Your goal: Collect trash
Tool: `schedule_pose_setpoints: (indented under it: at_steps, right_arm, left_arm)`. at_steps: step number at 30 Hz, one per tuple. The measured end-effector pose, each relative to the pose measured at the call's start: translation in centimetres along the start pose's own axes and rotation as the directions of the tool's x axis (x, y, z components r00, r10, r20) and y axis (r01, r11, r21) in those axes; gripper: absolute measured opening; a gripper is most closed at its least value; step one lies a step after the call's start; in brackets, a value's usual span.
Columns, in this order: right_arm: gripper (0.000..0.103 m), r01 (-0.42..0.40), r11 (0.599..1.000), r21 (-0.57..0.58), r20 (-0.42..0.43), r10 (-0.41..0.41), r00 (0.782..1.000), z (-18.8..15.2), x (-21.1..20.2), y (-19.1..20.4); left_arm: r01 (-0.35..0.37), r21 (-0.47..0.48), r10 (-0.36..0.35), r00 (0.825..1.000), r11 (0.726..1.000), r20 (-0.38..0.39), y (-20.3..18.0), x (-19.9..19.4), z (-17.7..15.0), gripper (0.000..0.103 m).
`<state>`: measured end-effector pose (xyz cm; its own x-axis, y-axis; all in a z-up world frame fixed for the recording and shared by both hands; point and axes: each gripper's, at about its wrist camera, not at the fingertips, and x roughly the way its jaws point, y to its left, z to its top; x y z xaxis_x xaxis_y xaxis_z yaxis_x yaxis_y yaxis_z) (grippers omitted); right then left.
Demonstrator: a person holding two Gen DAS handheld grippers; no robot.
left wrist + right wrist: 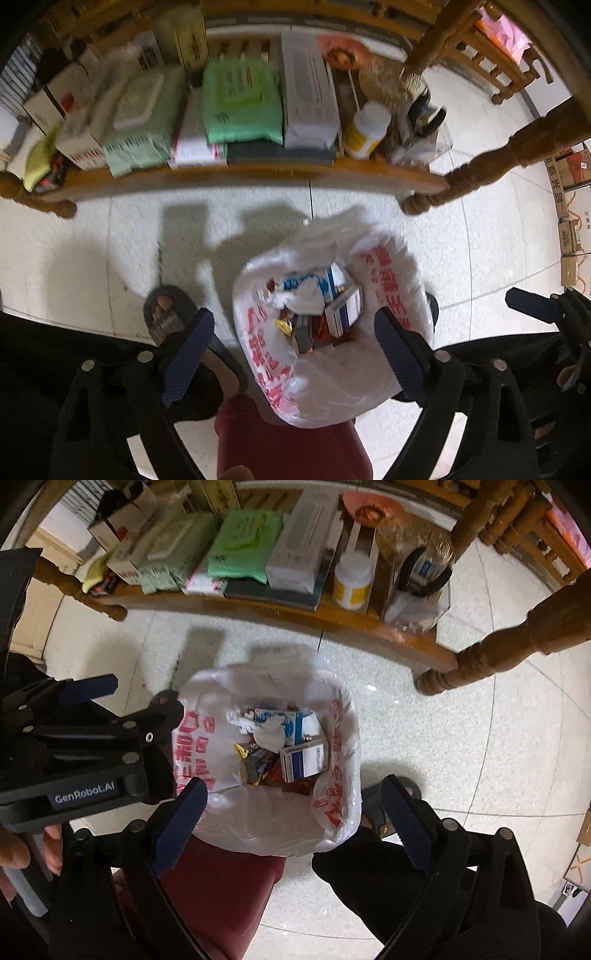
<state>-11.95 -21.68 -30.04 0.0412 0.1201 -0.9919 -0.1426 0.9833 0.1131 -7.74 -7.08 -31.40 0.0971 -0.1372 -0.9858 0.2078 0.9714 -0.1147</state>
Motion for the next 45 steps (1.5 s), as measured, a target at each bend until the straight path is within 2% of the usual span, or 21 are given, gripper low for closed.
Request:
schedule_pose_setpoints:
  at_steps: [4, 8, 14, 17, 22, 25, 30, 35, 39, 42, 45]
  right_arm:
    - [0.092, 0.004, 1.0, -0.008, 0.062, -0.003, 0.998, -0.1, -3.4, 0.3]
    - [0.093, -0.015, 1.0, -0.003, 0.131, 0.015, 0.991, -0.1, -7.1, 0.4]
    - [0.095, -0.018, 1.0, 0.004, 0.259, 0.017, 0.966, 0.5, -13.5, 0.5]
    - [0.096, -0.009, 1.0, 0.008, 0.314, 0.006, 0.949, 1.1, -16.1, 0.6]
    - [0.096, 0.01, 1.0, 0.023, 0.408, -0.018, 0.913, 2.0, -20.2, 1.0]
    - [0.096, 0.009, 0.999, 0.042, 0.468, -0.028, 0.883, 2.4, -22.7, 1.0]
    - [0.096, 0.046, 0.996, 0.08, 0.567, -0.083, 0.82, 2.9, -26.6, 1.4]
    - [0.096, 0.06, 0.992, 0.108, 0.62, -0.115, 0.776, 3.7, -28.9, 1.8]
    - [0.096, 0.076, 0.988, 0.135, 0.657, -0.147, 0.74, 3.9, -30.1, 2.3]
    - [0.096, 0.065, 0.986, 0.155, 0.672, -0.154, 0.724, 4.0, -30.6, 2.1]
    - [0.096, 0.073, 0.982, 0.177, 0.678, -0.175, 0.714, 4.1, -30.9, 2.1]
  left_arm:
    - [-0.034, 0.014, 0.032, 0.995, 0.999, 0.097, -0.2, -3.4, 0.4, 0.092]
    - [-0.061, 0.032, 0.054, 0.979, 0.998, 0.199, -0.3, -7.3, 0.5, 0.095]
    - [-0.09, 0.023, 0.078, 0.939, 0.996, 0.335, 0.2, -13.0, 1.2, 0.095]
    - [-0.107, 0.01, 0.094, 0.911, 0.994, 0.401, 0.6, -15.8, 1.7, 0.095]
    - [-0.132, 0.005, 0.114, 0.868, 0.991, 0.483, 0.9, -20.0, 2.6, 0.095]
    - [-0.145, -0.008, 0.127, 0.84, 0.989, 0.527, 1.2, -22.2, 2.9, 0.095]
    - [-0.153, -0.025, 0.138, 0.797, 0.988, 0.589, 1.3, -25.5, 3.5, 0.095]
    - [-0.166, -0.047, 0.158, 0.759, 0.985, 0.632, 1.4, -27.7, 4.1, 0.095]
    - [-0.17, -0.071, 0.175, 0.74, 0.983, 0.649, 1.5, -28.7, 4.5, 0.095]
    - [-0.179, -0.081, 0.187, 0.728, 0.981, 0.66, 1.6, -29.1, 4.8, 0.095]
    - [-0.178, -0.089, 0.191, 0.726, 0.98, 0.661, 1.6, -29.3, 5.1, 0.095]
